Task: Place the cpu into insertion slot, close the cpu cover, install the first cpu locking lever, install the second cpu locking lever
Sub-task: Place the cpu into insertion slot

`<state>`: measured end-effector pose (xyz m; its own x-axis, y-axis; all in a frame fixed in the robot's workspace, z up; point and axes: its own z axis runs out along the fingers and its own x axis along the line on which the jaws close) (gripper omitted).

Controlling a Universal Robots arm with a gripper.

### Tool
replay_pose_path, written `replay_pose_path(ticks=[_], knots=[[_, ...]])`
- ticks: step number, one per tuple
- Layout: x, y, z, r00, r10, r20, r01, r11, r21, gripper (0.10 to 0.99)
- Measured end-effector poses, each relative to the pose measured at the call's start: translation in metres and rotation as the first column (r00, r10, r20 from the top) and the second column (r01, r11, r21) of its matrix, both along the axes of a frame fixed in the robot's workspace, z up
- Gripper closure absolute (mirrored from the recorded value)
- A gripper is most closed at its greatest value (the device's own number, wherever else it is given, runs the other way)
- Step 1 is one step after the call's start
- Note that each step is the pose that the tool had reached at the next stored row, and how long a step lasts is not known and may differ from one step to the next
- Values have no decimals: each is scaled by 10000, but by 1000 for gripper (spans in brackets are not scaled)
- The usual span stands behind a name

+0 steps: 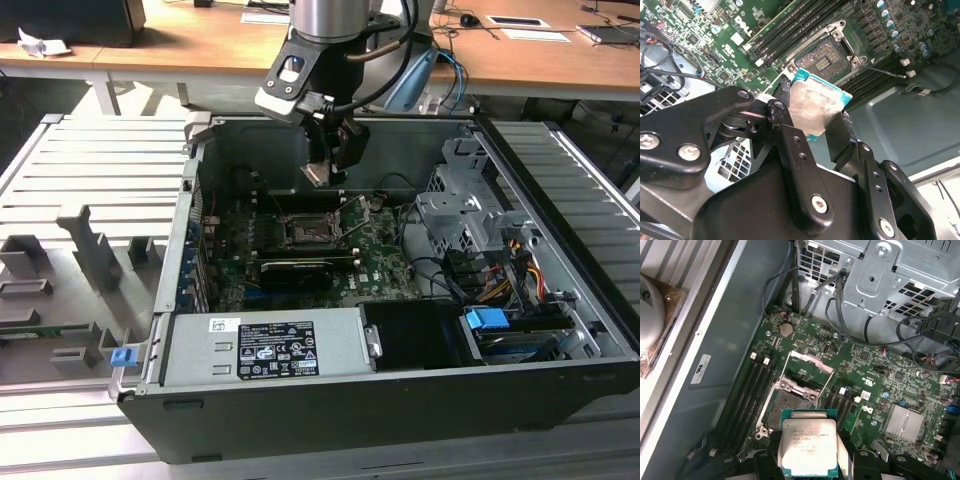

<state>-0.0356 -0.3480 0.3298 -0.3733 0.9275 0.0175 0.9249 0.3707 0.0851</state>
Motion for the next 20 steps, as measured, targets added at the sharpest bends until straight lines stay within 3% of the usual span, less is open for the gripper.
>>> replay_pose_path(ticks=[20], knots=[[0,0,-34,9950,-1001,0,1001,9950,-1,561]])
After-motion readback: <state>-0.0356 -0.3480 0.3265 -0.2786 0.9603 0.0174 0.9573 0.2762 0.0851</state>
